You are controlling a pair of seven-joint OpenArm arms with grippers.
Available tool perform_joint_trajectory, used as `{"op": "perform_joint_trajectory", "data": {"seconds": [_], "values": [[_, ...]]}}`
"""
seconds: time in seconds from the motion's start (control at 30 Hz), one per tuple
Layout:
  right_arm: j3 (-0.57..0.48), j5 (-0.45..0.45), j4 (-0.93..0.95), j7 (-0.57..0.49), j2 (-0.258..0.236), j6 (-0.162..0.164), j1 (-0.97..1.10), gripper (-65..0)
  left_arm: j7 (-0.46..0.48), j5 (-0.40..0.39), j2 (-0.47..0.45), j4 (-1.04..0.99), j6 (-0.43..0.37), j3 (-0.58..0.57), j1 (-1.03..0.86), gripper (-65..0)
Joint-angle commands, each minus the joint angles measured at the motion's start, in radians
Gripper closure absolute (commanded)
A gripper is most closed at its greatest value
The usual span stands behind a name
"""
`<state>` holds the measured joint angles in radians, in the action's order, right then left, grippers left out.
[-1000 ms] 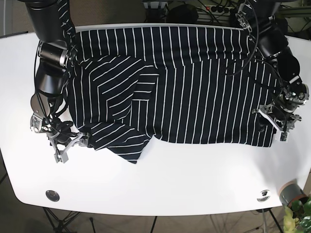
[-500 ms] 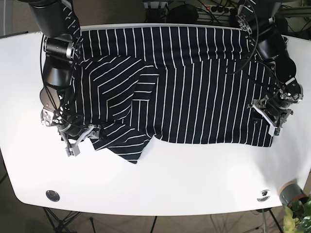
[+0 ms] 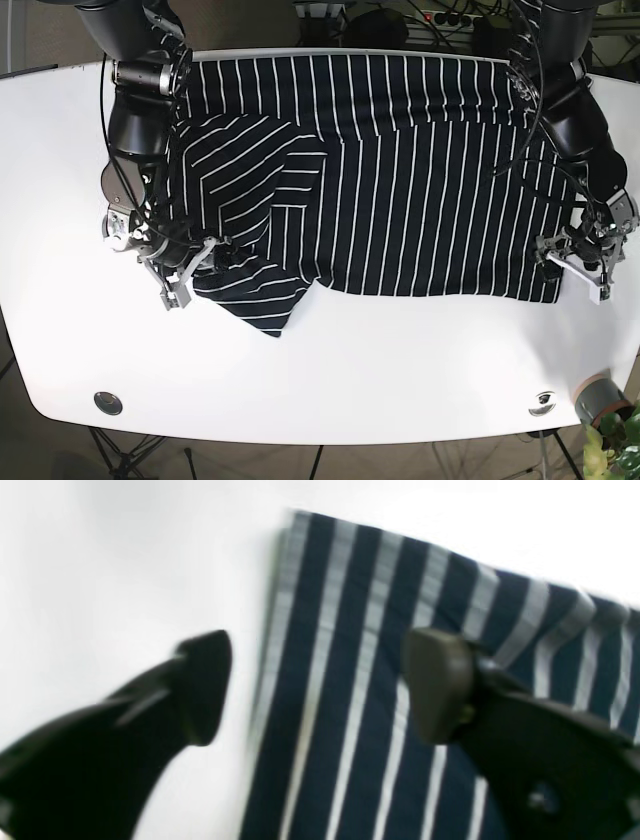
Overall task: Fold the T-shirt properly
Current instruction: 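Reach both grippers down to the shirt's middle and grasp it, then lift the grasped middle with both grippers and fold it onto the edge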
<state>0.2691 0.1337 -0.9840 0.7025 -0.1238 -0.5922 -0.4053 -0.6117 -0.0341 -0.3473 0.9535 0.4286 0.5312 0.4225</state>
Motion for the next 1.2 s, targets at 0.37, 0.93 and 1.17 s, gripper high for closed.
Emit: {"op": "perform_joint_trajectory", "data": {"seconds": [0.37,0.93,1.17], "values": [[0.009,0.008,-0.025,-0.02,-0.02,0.07,-0.022,-5.9,0.299,-0.011,-0.06,-0.367,-0.145,-0.191,0.151,-56.1],[0.011,0.013,-0.028,-0.024,-0.012,0.073,-0.024,-3.2,0.329,-0.016,-0.065,-0.462,-0.035,-0.193,0.166,-51.7],[0.011,0.013,-0.031,-0.024,-0.018,0.073,-0.024,-2.9,0.336,-0.017,-0.065,-0.563,0.037,-0.185,0.206,-22.8]]}}
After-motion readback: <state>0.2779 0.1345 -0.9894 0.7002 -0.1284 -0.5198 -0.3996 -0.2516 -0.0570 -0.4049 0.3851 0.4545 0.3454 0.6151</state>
